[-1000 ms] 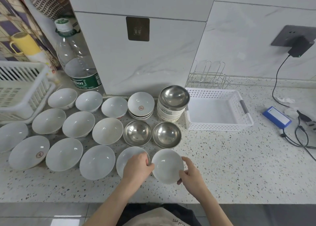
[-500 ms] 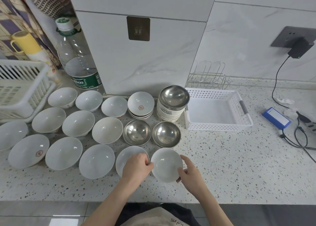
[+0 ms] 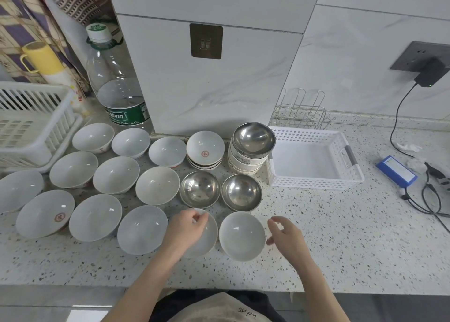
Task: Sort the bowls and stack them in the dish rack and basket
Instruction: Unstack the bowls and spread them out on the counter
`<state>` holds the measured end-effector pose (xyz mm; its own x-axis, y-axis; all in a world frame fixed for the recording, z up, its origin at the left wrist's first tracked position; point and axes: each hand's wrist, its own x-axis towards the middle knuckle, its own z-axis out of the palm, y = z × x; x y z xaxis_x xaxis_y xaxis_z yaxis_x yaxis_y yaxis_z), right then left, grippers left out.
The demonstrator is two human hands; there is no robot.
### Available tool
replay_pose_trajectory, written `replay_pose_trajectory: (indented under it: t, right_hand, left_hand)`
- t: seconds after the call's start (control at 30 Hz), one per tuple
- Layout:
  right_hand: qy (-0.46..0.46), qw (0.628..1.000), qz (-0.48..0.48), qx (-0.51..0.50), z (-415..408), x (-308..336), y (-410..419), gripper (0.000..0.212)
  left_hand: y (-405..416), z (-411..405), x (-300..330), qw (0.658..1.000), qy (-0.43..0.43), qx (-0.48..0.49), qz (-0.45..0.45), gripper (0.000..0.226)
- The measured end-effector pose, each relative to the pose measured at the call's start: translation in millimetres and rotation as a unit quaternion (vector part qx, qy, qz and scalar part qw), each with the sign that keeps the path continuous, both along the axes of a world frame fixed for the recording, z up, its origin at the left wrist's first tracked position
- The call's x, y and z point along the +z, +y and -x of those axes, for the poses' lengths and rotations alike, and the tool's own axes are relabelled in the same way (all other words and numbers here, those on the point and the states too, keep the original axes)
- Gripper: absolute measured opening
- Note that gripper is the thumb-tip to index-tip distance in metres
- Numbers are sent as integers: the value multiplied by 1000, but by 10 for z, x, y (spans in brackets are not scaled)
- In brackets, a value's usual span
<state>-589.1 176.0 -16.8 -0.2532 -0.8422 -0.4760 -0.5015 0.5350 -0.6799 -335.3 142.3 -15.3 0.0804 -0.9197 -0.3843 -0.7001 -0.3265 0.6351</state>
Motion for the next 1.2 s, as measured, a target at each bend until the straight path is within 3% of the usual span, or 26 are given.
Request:
replay_pose_trajectory:
  t: [0.23, 0.37, 0.63, 0.8, 1.2]
  right_hand:
    - [13, 995, 91, -35, -180, 304, -398, 20]
    - [-28, 993, 113, -10, -396, 428, -644, 16]
    - [-34, 993, 92, 67, -823, 460, -1113, 19]
    - [-45, 994, 71, 68, -890, 370, -1151, 22]
    - [-57, 997, 25, 42, -916, 217, -1103, 20]
  left_hand:
    - [-277, -388, 33, 983, 139, 124, 0, 28]
    - [-543, -509, 79, 978, 151, 144, 0, 24]
    - [-1295, -421, 144, 985, 143, 91, -11, 71]
    - [-1666, -339, 96, 996, 73, 46, -36, 67]
    - [-1789, -342, 87, 994, 108, 11, 4, 47]
